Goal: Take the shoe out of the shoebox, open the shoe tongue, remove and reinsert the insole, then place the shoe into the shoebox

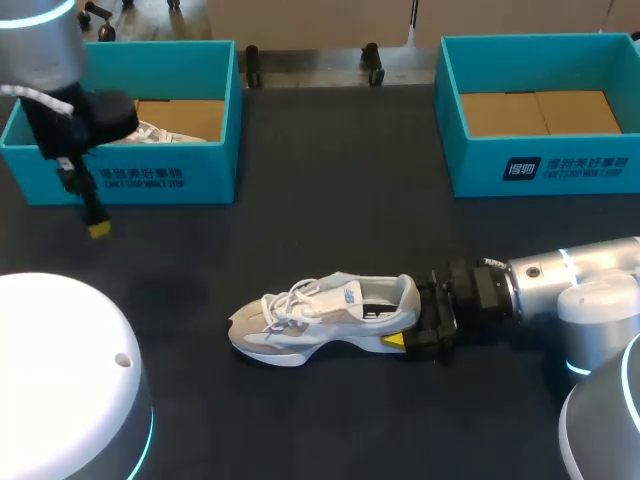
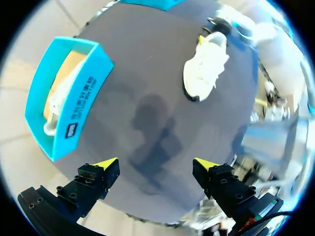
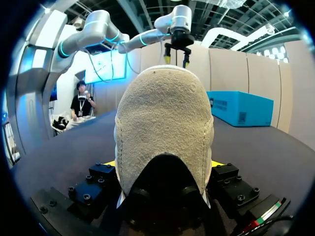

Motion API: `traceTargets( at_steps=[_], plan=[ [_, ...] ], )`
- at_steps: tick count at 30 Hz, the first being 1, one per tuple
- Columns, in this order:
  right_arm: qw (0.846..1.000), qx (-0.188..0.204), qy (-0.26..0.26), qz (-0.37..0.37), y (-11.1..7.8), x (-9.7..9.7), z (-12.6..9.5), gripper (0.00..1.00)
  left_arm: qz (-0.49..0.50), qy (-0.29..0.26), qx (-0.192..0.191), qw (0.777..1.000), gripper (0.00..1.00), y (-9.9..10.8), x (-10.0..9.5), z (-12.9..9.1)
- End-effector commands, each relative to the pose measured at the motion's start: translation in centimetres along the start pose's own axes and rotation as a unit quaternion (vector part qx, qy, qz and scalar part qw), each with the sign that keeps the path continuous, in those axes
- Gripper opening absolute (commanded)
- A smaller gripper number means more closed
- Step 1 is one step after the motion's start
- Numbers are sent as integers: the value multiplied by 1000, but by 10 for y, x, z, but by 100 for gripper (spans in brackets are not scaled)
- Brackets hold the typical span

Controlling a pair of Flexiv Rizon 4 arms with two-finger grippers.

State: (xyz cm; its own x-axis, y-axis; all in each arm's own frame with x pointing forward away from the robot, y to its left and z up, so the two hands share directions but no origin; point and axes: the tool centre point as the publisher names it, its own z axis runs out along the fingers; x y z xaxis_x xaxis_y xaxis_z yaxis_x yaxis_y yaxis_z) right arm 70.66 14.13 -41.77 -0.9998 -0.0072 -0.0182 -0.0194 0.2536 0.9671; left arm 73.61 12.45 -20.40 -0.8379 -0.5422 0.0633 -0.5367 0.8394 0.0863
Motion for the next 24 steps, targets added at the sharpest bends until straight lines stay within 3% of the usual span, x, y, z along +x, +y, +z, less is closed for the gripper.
traceTargets(
  at_steps=[1, 12, 15, 24],
  plan=[
    [1000, 3, -1, 0, 1, 1, 2, 0, -208, 2, -24, 978, 100, -9, 3, 2],
    [1000, 3, -1, 0, 1, 1, 2, 0, -208, 2, -24, 978, 100, -9, 3, 2],
    [1000, 3, -1, 0, 1, 1, 2, 0, -234, -15, -10, 972, 100, -8, 20, 7],
    [1000, 3, -1, 0, 1, 1, 2, 0, -293, -47, 16, 955, 100, -39, 91, 26]
  ],
)
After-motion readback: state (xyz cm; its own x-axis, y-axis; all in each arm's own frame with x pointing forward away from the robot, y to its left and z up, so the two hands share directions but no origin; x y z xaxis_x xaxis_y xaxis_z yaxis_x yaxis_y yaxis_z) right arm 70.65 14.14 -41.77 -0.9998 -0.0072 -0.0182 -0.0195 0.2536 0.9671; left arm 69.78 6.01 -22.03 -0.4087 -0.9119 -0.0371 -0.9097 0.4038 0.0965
